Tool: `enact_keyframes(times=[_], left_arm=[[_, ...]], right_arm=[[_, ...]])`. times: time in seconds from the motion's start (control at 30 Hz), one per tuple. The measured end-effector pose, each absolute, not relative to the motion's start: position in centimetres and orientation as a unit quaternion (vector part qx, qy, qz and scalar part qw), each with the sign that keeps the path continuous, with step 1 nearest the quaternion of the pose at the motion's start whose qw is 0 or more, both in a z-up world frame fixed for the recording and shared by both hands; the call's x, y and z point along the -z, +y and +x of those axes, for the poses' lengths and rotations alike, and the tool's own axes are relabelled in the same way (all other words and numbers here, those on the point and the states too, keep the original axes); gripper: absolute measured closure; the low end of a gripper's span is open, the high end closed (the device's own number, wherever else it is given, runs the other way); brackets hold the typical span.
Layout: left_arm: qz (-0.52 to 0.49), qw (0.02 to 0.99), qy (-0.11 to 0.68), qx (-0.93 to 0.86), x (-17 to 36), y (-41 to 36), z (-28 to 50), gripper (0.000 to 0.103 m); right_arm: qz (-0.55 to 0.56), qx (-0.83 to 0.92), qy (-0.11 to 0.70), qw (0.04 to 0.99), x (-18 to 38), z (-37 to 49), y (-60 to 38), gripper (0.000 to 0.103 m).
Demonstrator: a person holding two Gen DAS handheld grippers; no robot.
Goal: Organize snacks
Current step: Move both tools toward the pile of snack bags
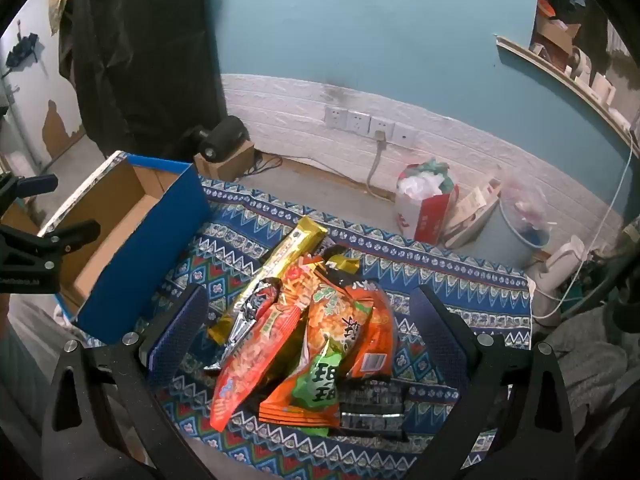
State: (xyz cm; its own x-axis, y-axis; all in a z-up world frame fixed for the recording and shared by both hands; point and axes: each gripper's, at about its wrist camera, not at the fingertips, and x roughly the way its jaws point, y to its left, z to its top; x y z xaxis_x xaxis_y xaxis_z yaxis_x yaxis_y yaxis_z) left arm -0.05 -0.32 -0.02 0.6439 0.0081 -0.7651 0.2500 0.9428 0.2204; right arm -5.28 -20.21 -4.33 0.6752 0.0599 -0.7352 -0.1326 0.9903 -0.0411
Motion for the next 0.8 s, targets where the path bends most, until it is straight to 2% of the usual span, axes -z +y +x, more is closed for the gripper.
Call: enact_keyframes(times=[0.8], left_arm=[[0.136, 0.897, 0.408, 0.1, -0.55, -0.08, -0.27, 0.0]], right_arm=[[-0.045, -0.056, 0.413, 0.908, 5.01, -5.24, -20.41, 0.004]])
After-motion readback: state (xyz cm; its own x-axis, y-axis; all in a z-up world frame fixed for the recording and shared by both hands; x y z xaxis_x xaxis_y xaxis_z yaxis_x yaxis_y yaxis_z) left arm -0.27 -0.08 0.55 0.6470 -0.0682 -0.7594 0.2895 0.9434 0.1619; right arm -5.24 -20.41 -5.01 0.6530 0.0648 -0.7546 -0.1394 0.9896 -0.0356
